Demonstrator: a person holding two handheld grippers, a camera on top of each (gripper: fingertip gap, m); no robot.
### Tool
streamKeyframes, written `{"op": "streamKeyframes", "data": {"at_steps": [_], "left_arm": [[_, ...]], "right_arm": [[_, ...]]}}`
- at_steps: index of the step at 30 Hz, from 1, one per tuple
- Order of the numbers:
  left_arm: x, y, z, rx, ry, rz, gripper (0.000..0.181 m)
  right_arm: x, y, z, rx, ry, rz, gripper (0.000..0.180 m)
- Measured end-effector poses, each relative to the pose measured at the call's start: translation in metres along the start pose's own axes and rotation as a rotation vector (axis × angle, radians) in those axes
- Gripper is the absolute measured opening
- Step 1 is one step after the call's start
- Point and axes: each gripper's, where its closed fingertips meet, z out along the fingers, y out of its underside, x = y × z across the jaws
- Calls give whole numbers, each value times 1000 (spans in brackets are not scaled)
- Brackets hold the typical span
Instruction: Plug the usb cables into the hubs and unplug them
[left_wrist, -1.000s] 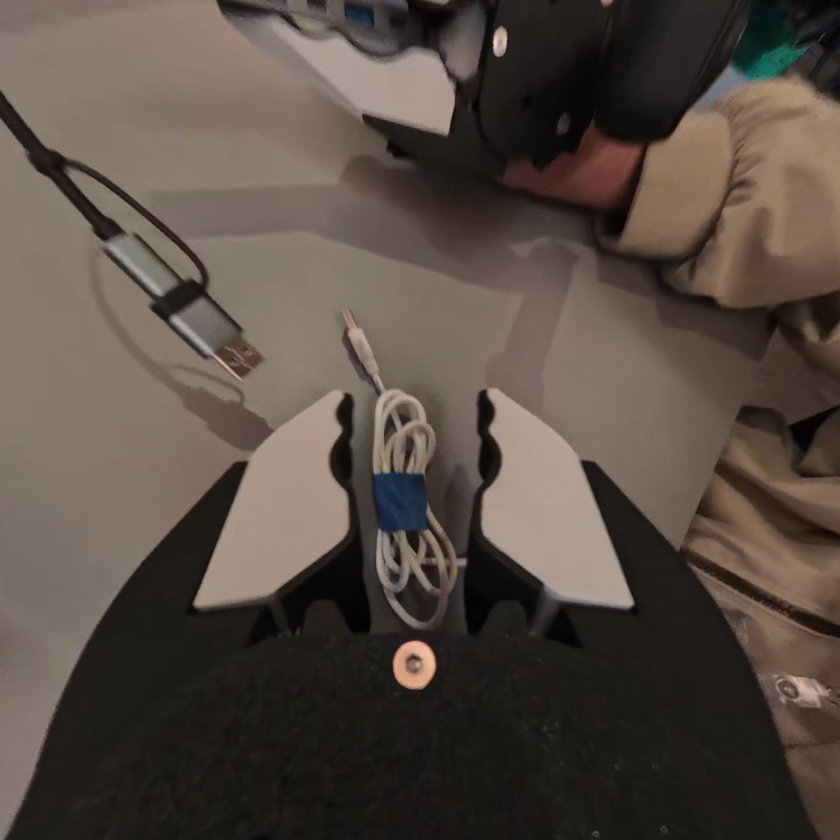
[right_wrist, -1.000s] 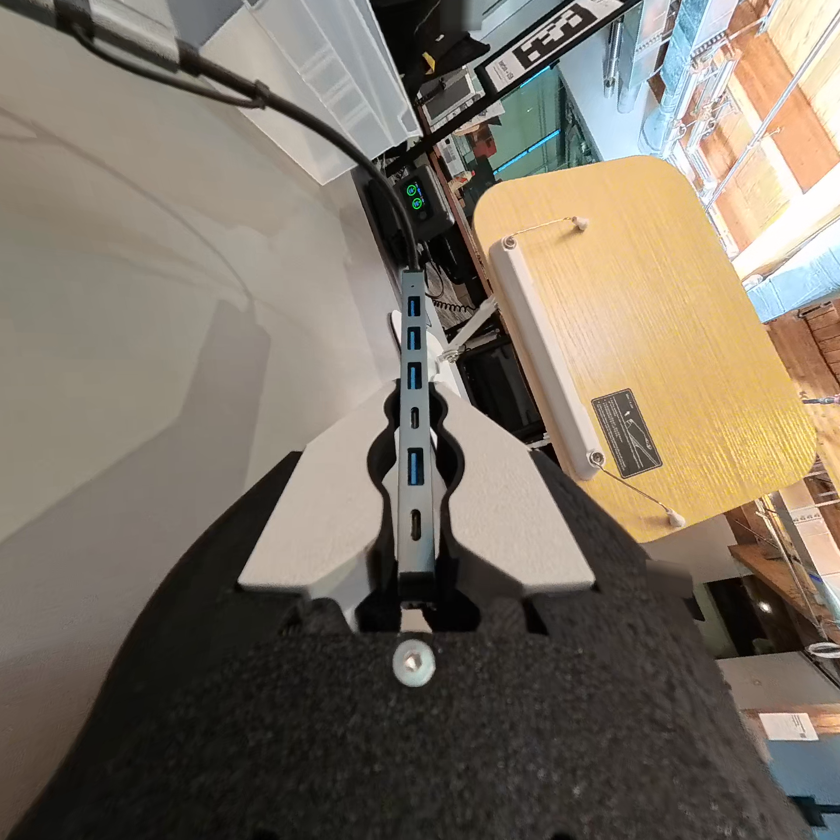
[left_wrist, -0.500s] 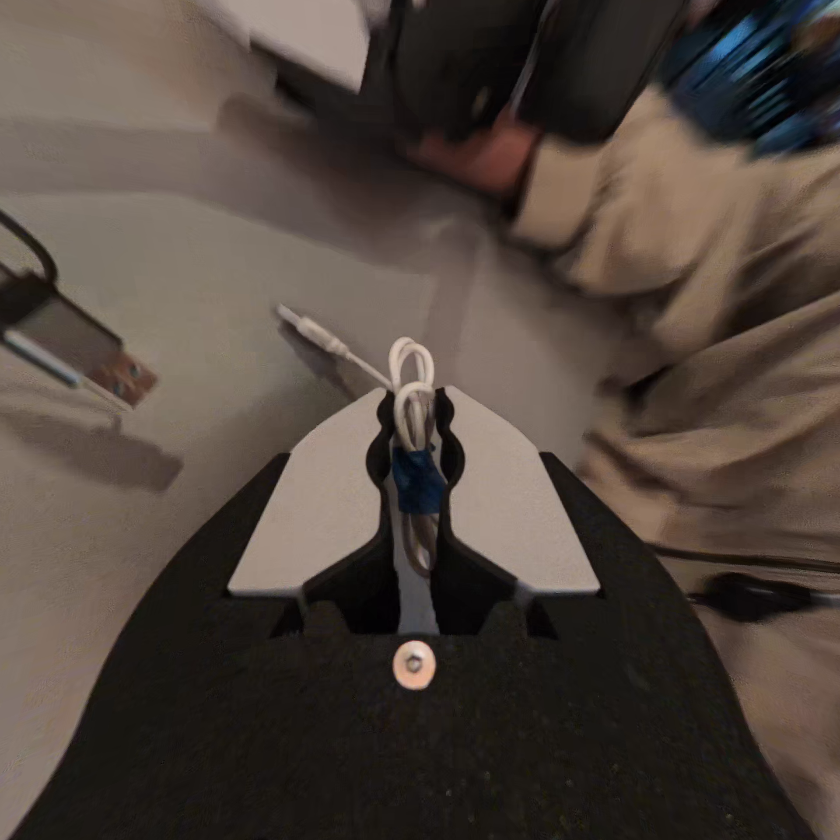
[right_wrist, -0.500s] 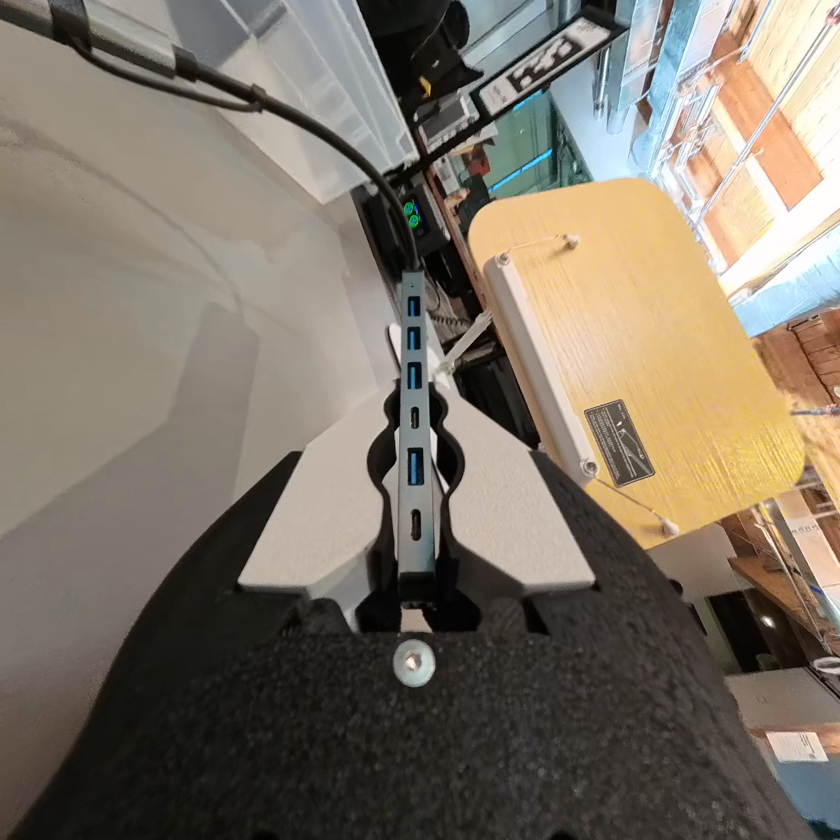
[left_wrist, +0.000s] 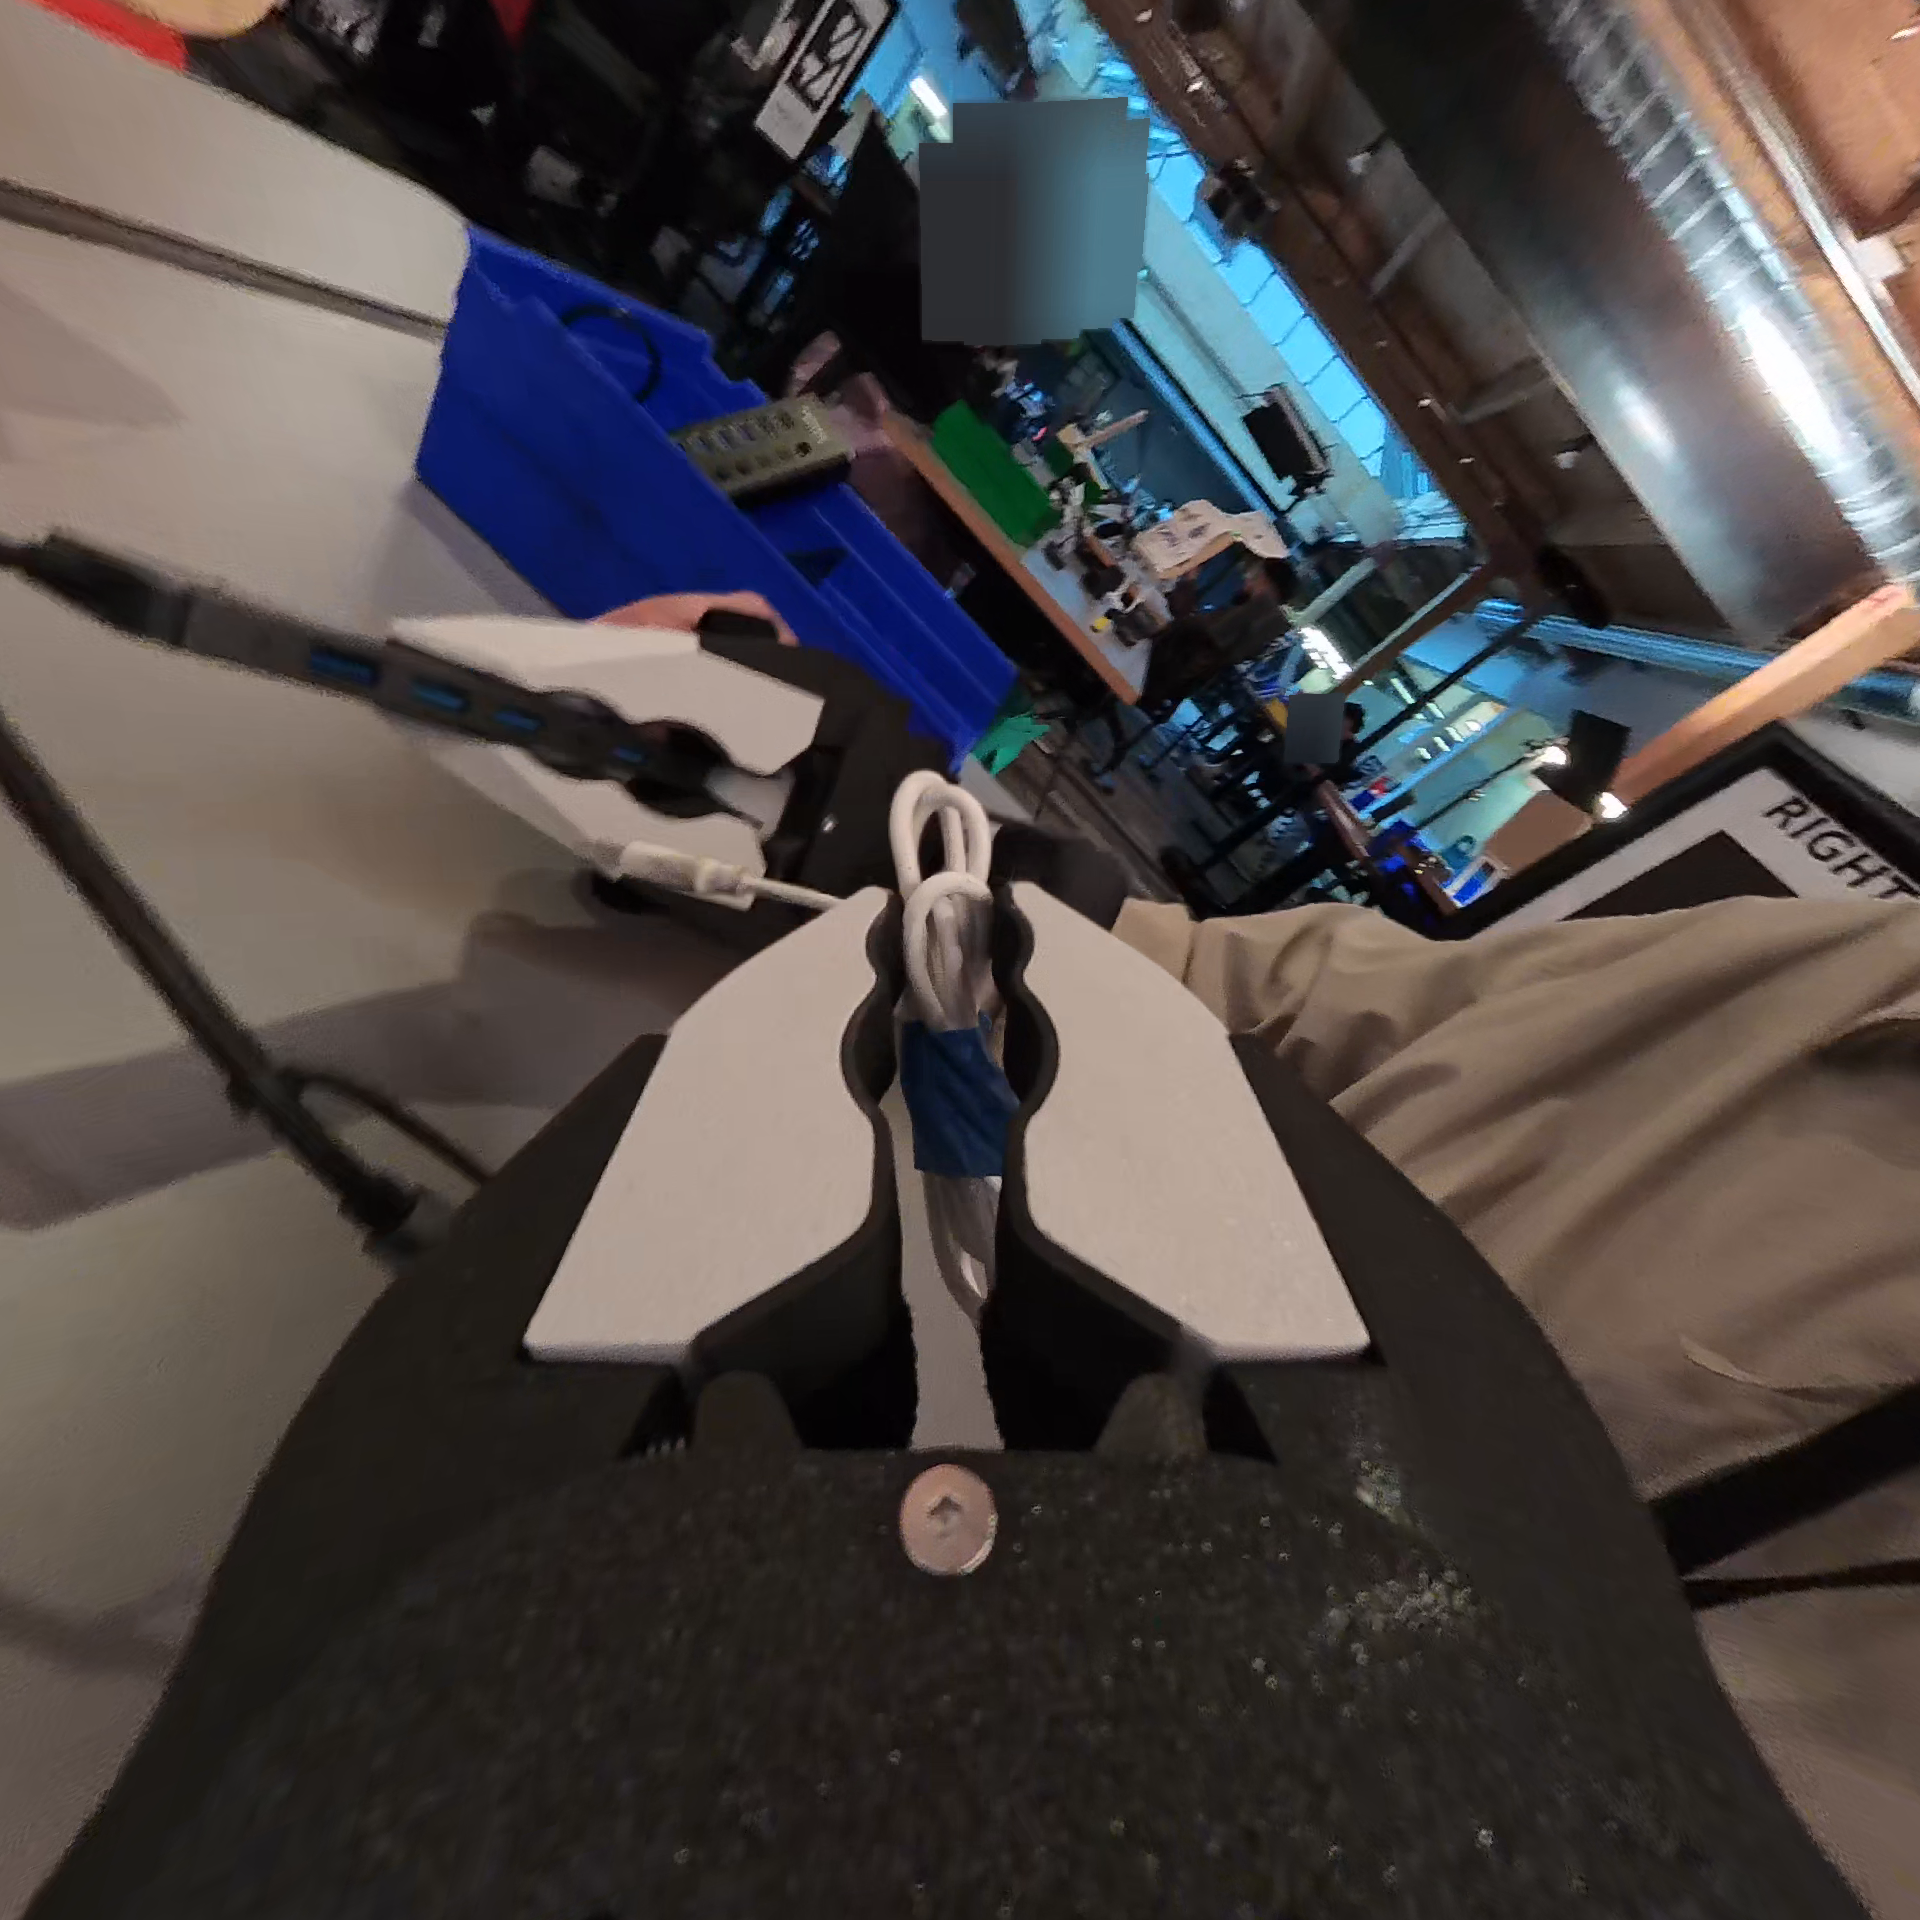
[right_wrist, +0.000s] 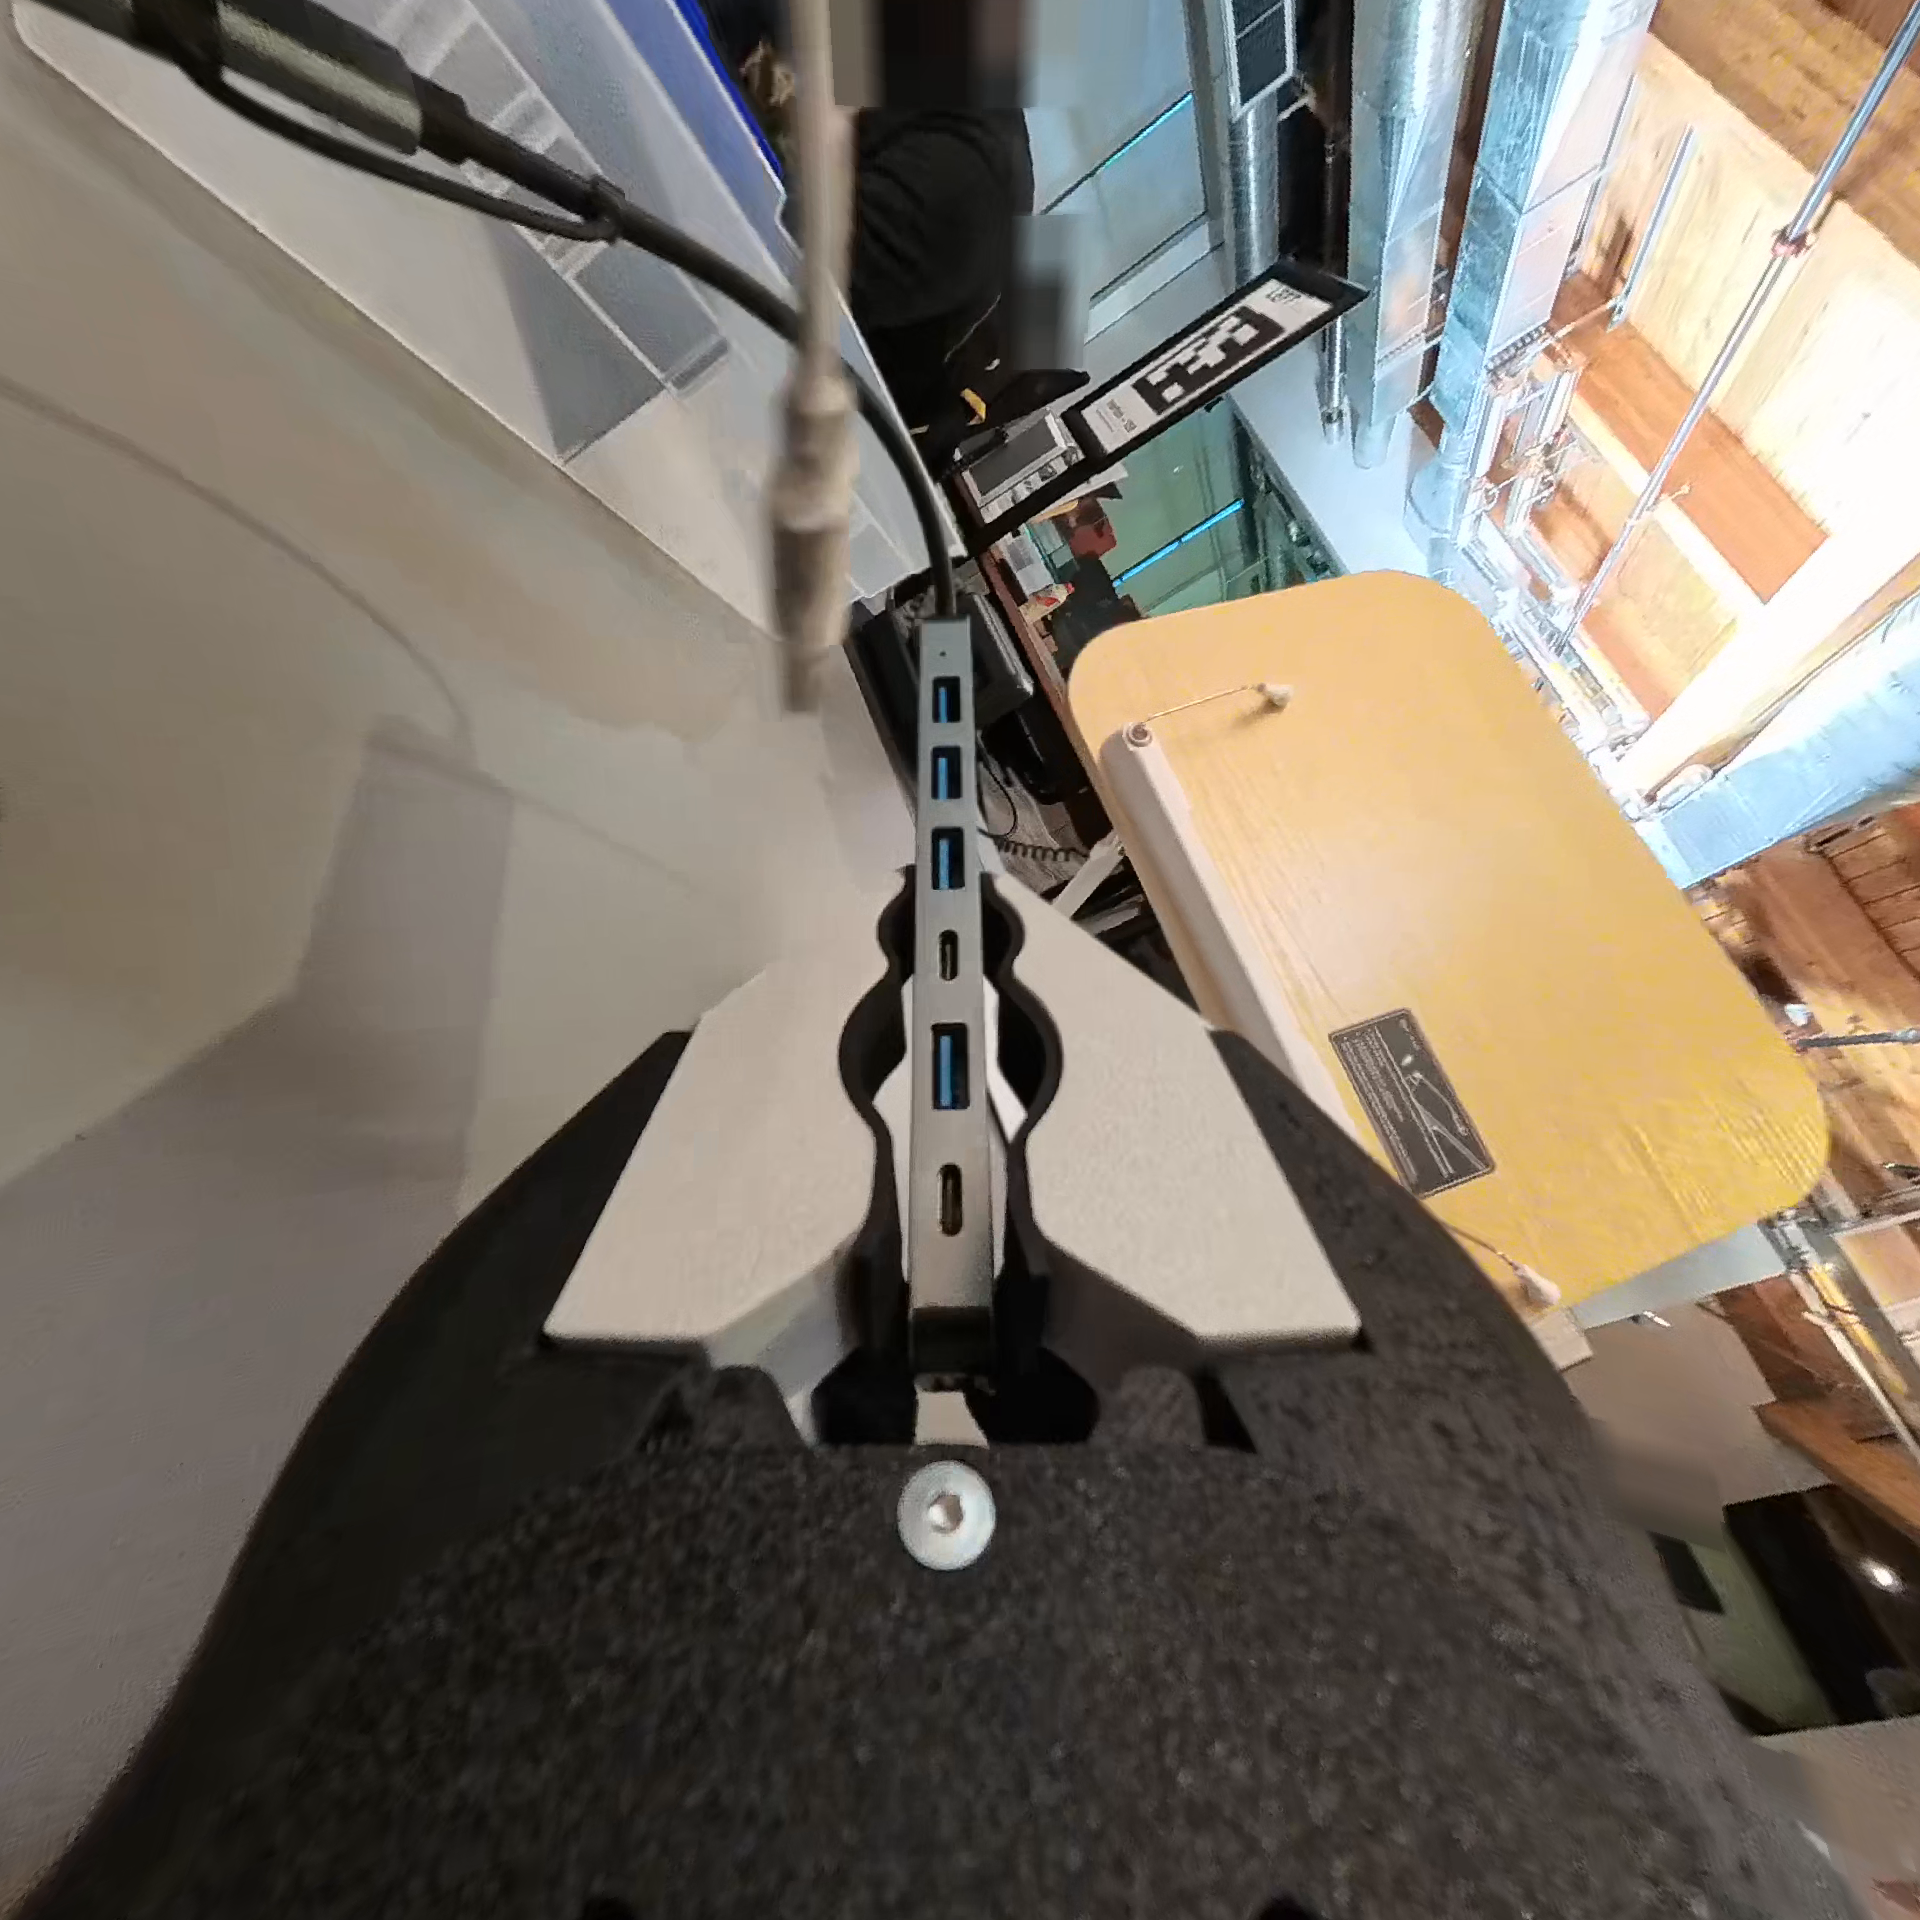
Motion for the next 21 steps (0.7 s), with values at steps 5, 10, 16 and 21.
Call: {"op": "streamKeyframes", "data": {"at_steps": [5, 10, 16, 21], "left_arm": [[-3, -11, 4, 46, 48, 20, 15], [-13, -12, 4, 65, 44, 19, 15], [-20, -17, -2, 71, 37, 65, 16], [-25, -22, -8, 83, 39, 85, 15]], "right_arm": [[-5, -1, 1, -3, -16, -19, 10], [-4, -3, 1, 6, -19, -9, 10], [-4, -4, 1, 14, -18, -9, 9], [-3, -6, 0, 28, -17, 0, 9]]}}
